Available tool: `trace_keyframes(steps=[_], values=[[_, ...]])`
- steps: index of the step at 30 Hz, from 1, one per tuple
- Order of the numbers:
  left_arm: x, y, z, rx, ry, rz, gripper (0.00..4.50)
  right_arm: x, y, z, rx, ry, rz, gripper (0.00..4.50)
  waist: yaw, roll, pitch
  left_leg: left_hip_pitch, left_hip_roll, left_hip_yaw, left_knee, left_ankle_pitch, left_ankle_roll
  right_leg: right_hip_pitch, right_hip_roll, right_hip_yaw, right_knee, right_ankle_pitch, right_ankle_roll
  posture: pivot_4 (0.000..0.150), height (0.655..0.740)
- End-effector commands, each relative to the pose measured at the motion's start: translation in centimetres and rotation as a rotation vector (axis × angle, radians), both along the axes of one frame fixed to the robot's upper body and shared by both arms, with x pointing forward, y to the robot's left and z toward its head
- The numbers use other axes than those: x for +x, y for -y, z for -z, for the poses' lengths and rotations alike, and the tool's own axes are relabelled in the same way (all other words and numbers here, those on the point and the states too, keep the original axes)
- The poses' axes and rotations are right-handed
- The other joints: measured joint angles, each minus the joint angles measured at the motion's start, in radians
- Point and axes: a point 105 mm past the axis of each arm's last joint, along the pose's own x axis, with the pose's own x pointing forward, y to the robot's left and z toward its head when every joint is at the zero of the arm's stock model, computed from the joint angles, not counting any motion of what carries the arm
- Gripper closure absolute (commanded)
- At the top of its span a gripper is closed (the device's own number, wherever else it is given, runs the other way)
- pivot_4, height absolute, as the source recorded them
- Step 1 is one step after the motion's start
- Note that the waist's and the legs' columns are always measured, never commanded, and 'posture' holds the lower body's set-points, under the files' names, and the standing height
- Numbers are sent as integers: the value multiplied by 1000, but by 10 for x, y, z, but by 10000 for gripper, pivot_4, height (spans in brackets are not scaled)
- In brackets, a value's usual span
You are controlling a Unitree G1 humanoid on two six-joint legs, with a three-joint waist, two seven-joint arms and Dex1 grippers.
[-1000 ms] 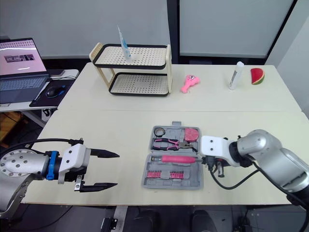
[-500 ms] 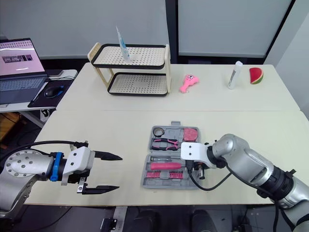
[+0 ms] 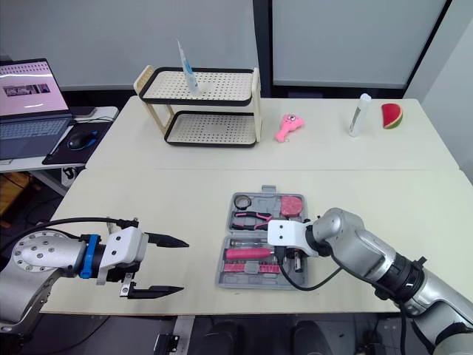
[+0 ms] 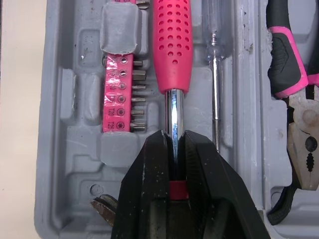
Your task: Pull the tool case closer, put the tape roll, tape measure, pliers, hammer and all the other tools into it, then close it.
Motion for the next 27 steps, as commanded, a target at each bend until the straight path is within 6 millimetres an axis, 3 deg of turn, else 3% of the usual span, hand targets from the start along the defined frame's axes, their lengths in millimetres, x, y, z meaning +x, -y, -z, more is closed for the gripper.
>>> trace_keyframes(steps=[1, 13, 15, 22, 25, 27], values=[[0, 5, -6, 1, 31, 17, 0, 2, -5, -7, 11, 41, -31, 42769, 0, 0, 0, 0, 0, 0, 0, 0, 0, 0, 0, 0, 0, 0, 0, 1500, 7290], [2, 8, -9, -2, 38, 20, 0, 0, -8, -6, 17, 42, -42, 42769, 0, 0, 0, 0, 0, 0, 0, 0, 0, 0, 0, 0, 1, 0, 0, 1500, 7290], [2, 9, -9, -2, 39, 20, 0, -1, -9, -9, 31, 39, -41, 35504, 0, 0, 0, 0, 0, 0, 0, 0, 0, 0, 0, 0, 1, 0, 0, 1500, 7290], [2, 9, -10, -3, 43, 17, 0, -5, -10, -46, 152, 19, -42, 23738, 0, 0, 0, 0, 0, 0, 0, 0, 0, 0, 0, 0, 1, 0, 0, 1500, 7290], [2, 9, -11, -6, 45, 15, 0, -6, -11, -62, 212, 50, -71, 23738, 0, 0, 0, 0, 0, 0, 0, 0, 0, 0, 0, 0, 1, 0, 0, 1500, 7290], [2, 9, -11, -6, 46, 15, 0, -8, -9, -62, 224, 61, -81, 28143, 0, 0, 0, 0, 0, 0, 0, 0, 0, 0, 0, 0, 1, 0, 0, 1500, 7290]])
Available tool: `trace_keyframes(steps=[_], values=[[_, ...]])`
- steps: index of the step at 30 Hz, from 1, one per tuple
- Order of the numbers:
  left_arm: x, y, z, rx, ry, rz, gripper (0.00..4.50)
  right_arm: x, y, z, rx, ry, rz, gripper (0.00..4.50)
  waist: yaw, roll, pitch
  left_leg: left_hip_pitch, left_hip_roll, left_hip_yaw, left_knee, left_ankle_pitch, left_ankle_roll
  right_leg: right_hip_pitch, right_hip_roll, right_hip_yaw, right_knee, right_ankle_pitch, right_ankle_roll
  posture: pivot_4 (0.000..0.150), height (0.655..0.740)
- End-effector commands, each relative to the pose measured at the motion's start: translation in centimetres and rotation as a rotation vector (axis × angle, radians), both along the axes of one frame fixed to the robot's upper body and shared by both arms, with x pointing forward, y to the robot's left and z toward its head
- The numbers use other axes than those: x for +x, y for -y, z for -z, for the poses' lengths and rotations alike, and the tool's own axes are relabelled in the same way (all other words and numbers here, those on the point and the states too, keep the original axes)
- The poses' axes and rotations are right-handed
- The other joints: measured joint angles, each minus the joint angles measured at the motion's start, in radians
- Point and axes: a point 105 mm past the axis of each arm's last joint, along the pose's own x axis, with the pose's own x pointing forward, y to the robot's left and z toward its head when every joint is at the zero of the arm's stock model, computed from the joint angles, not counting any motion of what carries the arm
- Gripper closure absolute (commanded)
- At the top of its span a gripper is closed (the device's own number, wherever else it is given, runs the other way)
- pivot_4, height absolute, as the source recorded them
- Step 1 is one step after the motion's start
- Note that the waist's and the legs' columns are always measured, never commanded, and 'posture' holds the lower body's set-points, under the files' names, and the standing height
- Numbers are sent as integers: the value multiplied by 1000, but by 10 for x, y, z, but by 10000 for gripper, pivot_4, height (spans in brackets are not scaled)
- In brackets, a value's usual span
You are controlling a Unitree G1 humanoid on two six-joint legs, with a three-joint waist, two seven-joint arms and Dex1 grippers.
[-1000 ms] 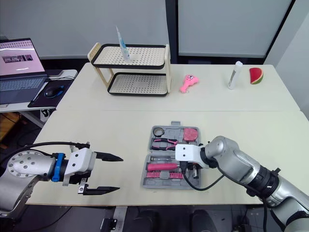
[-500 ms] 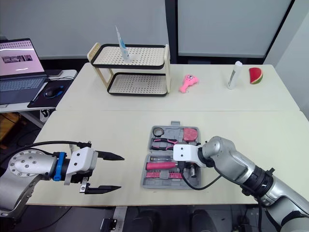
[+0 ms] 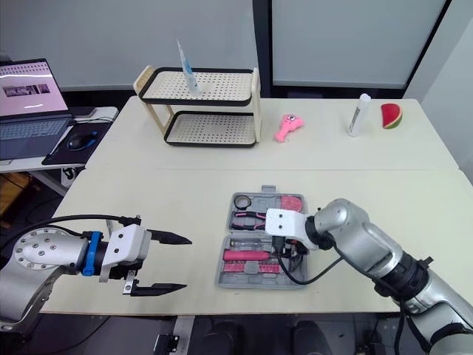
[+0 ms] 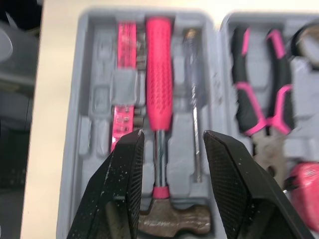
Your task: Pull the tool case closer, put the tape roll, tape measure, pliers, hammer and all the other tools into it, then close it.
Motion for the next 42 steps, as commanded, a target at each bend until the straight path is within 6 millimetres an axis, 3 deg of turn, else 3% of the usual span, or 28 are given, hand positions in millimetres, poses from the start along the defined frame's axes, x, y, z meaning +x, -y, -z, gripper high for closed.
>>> trace_keyframes(steps=[1, 11, 20, 33, 37, 42], values=[[0, 3, -5, -7, 23, 11, 0, -5, 1, -13, 43, 52, -44, 29443, 0, 0, 0, 0, 0, 0, 0, 0, 0, 0, 0, 0, 0, 0, 0, 1500, 7290], [3, 7, -7, -17, 31, 17, 0, -4, -5, 19, 17, 68, -51, 44927, 0, 0, 0, 0, 0, 0, 0, 0, 0, 0, 0, 0, 0, 0, 0, 1500, 7290], [2, 9, -6, -24, 28, 19, 0, -2, -19, 38, 10, 62, -48, 44927, 0, 0, 0, 0, 0, 0, 0, 0, 0, 0, 0, 0, 0, 0, 0, 1500, 7290], [1, 10, -2, -32, 26, 12, 0, 4, -5, 78, -117, 17, 3, 44927, -1, -2, -1, 2, 1, 0, 0, 0, 0, 1, 1, 0, 1, 0, 0, 1500, 7290], [0, 9, 0, -37, 25, 5, 0, 4, -12, 72, -77, 37, -20, 44927, 0, -4, -3, 3, 1, 0, 0, 0, 0, 2, 1, 0, 1, 0, 0, 1500, 7290], [2, 5, -1, -71, 26, -50, 0, 6, -27, 43, 80, 111, -49, 44927, 0, -4, -3, 2, 1, 0, 0, 0, 0, 1, 1, 0, 1, 0, 0, 1500, 7290]])
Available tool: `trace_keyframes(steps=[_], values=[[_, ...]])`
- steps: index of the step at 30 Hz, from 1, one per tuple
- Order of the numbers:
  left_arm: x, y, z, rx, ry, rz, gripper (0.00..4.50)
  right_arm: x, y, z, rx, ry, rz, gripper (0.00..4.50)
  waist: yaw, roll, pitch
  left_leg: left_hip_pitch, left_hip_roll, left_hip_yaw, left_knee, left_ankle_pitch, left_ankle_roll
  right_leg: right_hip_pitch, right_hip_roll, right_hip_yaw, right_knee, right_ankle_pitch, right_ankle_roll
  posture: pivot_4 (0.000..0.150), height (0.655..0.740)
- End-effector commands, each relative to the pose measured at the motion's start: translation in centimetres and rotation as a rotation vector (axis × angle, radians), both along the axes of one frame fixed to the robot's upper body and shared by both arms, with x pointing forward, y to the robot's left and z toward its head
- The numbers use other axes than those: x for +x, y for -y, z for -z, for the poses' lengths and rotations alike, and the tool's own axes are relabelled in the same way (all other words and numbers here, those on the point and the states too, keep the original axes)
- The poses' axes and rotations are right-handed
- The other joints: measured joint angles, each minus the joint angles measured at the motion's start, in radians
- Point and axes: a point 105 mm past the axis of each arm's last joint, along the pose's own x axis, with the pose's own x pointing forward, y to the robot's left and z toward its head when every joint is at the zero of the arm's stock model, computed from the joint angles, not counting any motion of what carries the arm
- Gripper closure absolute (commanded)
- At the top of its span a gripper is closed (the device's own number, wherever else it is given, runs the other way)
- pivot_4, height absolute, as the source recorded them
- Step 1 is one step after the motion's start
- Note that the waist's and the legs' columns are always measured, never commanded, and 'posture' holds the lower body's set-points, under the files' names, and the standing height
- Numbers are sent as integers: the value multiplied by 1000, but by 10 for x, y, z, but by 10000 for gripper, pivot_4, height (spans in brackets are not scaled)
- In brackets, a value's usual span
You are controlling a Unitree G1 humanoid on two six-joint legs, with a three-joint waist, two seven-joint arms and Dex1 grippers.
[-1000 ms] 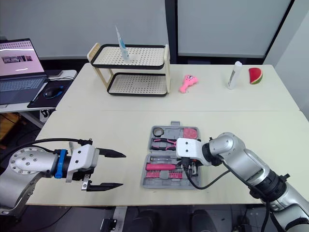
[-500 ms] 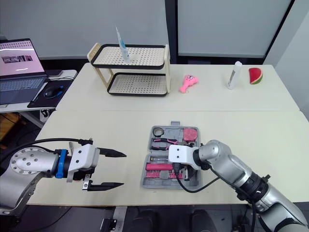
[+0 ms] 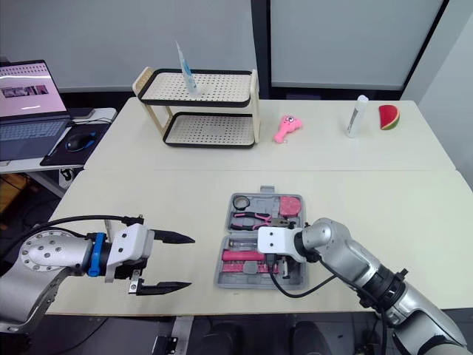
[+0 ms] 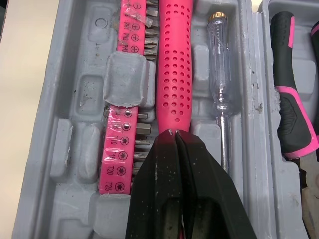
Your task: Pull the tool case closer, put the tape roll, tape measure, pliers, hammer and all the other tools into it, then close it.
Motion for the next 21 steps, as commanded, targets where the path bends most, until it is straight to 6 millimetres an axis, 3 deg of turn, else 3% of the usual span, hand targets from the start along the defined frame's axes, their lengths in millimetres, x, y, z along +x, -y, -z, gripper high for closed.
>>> trace_keyframes(steps=[1, 5, 8, 11, 16, 21], values=[[2, -3, -7, -38, 31, -46, 0, 4, -10, -31, 146, 91, -11, 44927, 0, 0, 0, 0, 0, 0, 0, 0, 0, 0, 0, 0, 0, 0, 0, 1500, 7290], [12, -17, -15, -128, 60, -200, 0, 6, 0, -67, 287, 161, 39, 44927, 1, 0, 0, -1, 0, 0, 0, 0, 0, -1, 0, 0, 0, 0, 0, 1500, 7290], [23, -40, -24, -229, 97, -391, 0, 7, 29, -90, 352, 247, 117, 44927, 6, 0, 0, -1, 0, -1, 0, 0, 0, 0, -1, -1, -1, 0, 0, 1500, 7290], [30, -78, -28, -304, 131, -618, 0, 3, 70, -104, 396, 293, 224, 44927, 6, 0, 0, -1, -1, -1, 0, 0, 0, 1, -2, -1, -1, 0, 0, 1500, 7290], [25, -146, -16, -376, 135, -979, 0, -7, 139, -102, 375, 312, 442, 44927, 4, -1, 0, -1, -1, -1, 0, 0, 0, 1, -1, -1, -1, 0, 0, 1500, 7290], [-5, -198, 13, -400, 103, -1251, 0, -27, 189, -79, 384, 296, 658, 44927, 3, -2, 0, 0, 0, 0, -1, 0, 0, 2, -1, 0, -1, 0, 0, 1500, 7290]])
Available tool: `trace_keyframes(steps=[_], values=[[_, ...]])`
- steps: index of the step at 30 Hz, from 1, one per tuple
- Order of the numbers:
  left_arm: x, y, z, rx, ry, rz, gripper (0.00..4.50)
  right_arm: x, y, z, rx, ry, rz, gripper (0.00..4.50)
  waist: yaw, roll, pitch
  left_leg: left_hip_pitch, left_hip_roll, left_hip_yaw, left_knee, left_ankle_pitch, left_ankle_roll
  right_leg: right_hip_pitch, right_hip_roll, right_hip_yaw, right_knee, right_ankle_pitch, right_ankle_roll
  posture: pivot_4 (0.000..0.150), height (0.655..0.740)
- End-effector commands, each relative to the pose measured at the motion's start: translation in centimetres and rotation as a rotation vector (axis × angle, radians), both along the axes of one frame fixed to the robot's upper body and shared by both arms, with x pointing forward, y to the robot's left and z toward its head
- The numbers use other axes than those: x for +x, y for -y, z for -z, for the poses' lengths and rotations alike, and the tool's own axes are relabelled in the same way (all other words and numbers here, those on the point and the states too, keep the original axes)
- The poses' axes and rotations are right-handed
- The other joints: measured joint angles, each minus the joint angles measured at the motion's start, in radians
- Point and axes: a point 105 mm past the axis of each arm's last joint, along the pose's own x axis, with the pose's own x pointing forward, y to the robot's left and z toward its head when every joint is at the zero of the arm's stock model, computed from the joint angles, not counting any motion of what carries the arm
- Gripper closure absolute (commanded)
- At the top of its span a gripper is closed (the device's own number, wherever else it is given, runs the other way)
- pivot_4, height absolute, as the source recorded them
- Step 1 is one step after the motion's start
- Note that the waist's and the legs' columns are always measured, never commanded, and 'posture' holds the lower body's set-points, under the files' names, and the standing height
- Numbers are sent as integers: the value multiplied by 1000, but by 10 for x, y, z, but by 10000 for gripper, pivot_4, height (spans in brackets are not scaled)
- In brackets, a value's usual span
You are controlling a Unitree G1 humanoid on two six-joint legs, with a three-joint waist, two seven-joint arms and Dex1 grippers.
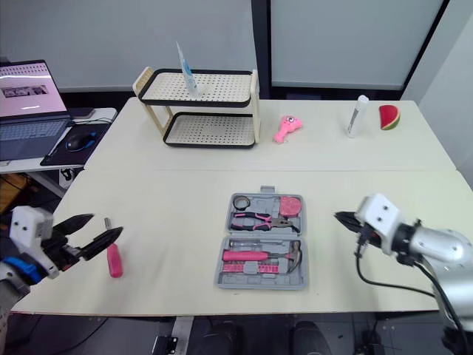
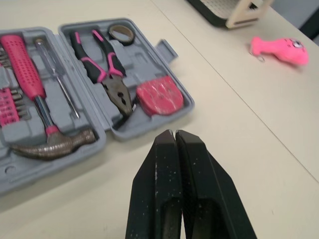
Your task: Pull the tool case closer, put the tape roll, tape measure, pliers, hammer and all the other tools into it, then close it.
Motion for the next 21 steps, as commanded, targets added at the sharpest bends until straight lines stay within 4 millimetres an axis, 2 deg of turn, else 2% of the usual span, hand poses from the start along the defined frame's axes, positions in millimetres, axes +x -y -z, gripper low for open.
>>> trace_keyframes(steps=[1, 3, 6, 10, 14, 19, 21], values=[[-23, -32, 11, -37, -5, -166, 0, -13, 23, 2, 39, 45, 105, 44927, 1, -1, -1, 0, 0, 0, 0, 0, 0, 0, 0, 0, 0, 0, 0, 1500, 7290], [-37, -42, 24, -77, -38, -240, 0, -24, 33, 16, 54, 29, 160, 40158, 1, -2, -1, 0, 0, 0, 0, 0, 0, 1, -3, 0, 0, 0, 0, 1500, 7290], [-54, -49, 41, -124, -70, -321, 0, -42, 38, 37, 52, -6, 181, 36055, 2, -2, -2, 2, 0, 0, 0, 0, 0, 2, -4, 0, -1, 0, 0, 1500, 7290], [-70, -47, 57, -157, -103, -355, 0, -62, 41, 56, 78, -74, 197, 29277, 3, -3, -3, 4, -1, 0, -1, 0, 0, 6, -6, 1, -3, 0, 0, 1500, 7290], [-73, -40, 62, -153, -119, -322, 0, -64, 48, 57, 77, -91, 196, 22229, 3, -4, -4, 11, 0, -1, -2, 0, 0, 14, -6, 1, -7, 0, 0, 1500, 7290], [-72, -35, 63, -140, -128, -266, 0, -57, 51, 47, 80, -75, 194, 12665, 3, -3, -5, 14, 0, -1, -3, -1, 0, 18, -6, 2, -11, 0, 0, 1500, 7290], [-71, -34, 63, -138, -125, -258, 0, -56, 50, 45, 82, -69, 191, 6991, 3, -4, -5, 14, 0, -1, -3, -1, 1, 18, -6, 1, -12, 0, 0, 1500, 7290]])
